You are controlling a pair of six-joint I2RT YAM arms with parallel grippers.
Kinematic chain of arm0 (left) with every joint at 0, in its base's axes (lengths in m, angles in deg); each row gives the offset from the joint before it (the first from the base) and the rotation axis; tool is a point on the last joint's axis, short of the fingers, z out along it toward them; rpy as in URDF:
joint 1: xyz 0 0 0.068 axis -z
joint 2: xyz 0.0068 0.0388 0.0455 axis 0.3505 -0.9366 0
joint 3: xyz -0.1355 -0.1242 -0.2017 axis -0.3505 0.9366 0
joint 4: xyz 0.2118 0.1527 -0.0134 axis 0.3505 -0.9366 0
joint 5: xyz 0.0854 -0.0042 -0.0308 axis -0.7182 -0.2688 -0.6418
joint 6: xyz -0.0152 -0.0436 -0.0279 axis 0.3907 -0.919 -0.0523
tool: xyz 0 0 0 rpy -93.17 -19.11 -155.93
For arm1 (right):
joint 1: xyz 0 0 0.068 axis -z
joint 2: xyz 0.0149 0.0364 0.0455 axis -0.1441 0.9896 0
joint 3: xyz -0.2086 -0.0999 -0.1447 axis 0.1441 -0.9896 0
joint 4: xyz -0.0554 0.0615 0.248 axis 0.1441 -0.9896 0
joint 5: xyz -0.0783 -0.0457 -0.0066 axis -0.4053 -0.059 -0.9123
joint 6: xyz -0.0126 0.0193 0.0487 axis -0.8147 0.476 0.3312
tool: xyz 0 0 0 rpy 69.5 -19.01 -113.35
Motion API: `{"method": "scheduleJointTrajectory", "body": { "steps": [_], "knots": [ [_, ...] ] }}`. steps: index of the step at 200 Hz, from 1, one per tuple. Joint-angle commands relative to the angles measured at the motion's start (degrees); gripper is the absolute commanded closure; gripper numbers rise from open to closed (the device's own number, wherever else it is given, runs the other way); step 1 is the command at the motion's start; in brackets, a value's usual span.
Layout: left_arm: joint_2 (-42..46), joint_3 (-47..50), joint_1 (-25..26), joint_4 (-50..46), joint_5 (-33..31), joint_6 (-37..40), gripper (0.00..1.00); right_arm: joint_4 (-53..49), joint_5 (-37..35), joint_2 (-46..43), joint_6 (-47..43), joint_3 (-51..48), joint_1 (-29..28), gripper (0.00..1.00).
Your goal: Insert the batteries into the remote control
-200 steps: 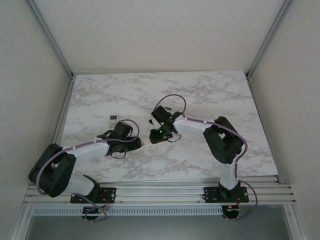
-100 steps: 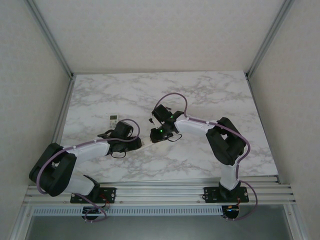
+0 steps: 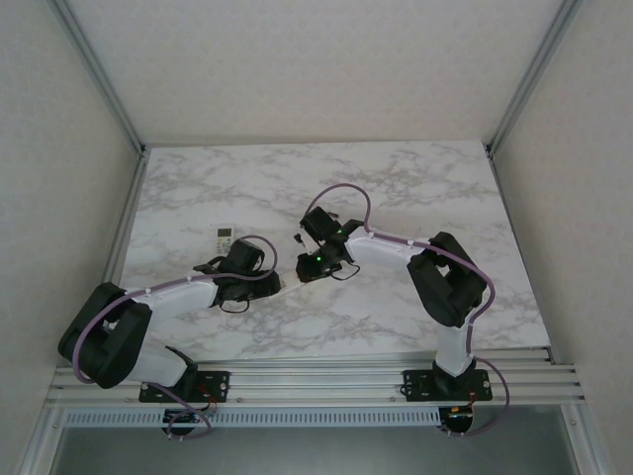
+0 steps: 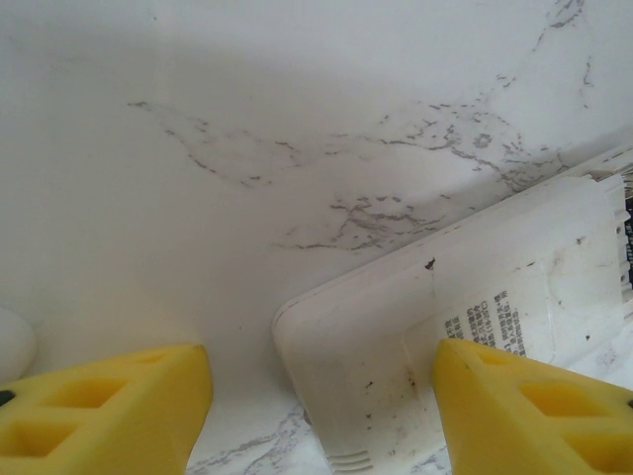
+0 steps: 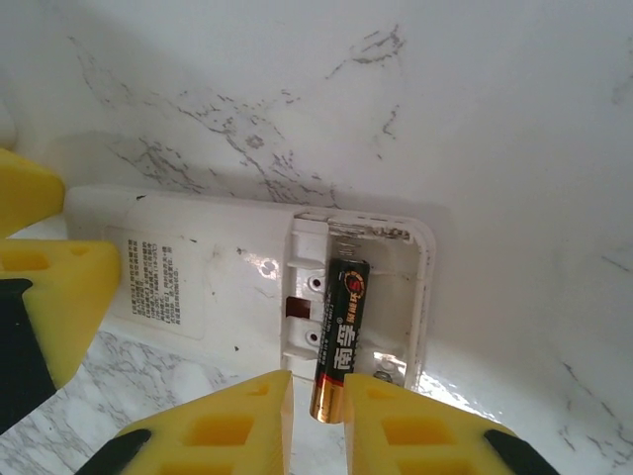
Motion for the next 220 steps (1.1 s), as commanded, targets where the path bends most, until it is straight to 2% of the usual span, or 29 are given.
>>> {"method": "scheduleJointTrajectory", "body": {
  "steps": [1, 69, 170, 182, 194, 220],
  "knots": [
    [-4.9, 0.9, 1.0, 5.1, 1.3, 1.3, 0.38, 0.0, 1.0, 1.7, 0.1, 1.1, 0.1, 0.81],
    [-5.2, 0.9, 1.1, 5.0, 1.1, 1.4, 0.38, 0.5, 0.5, 4.5, 0.2, 0.8, 0.1, 0.89],
    [-5.7, 0.7, 1.1, 5.0, 1.2, 1.4, 0.38, 0.8, -1.3, 12.0, -1.1, 3.2, -0.9, 0.94],
    [-5.5, 0.9, 1.1, 4.9, 0.9, 1.6, 0.38, 2.2, -0.4, 10.5, -0.4, 2.1, -0.9, 0.93],
    [-5.4, 0.9, 1.1, 4.4, 0.4, 2.2, 0.37, 2.9, -0.3, 7.5, 0.7, 1.2, -0.9, 0.87],
    [-5.6, -0.2, 1.0, 1.1, -5.8, 4.6, 0.34, 0.3, -1.5, 0.4, 0.8, 1.9, -0.5, 0.78]
  ]
}}
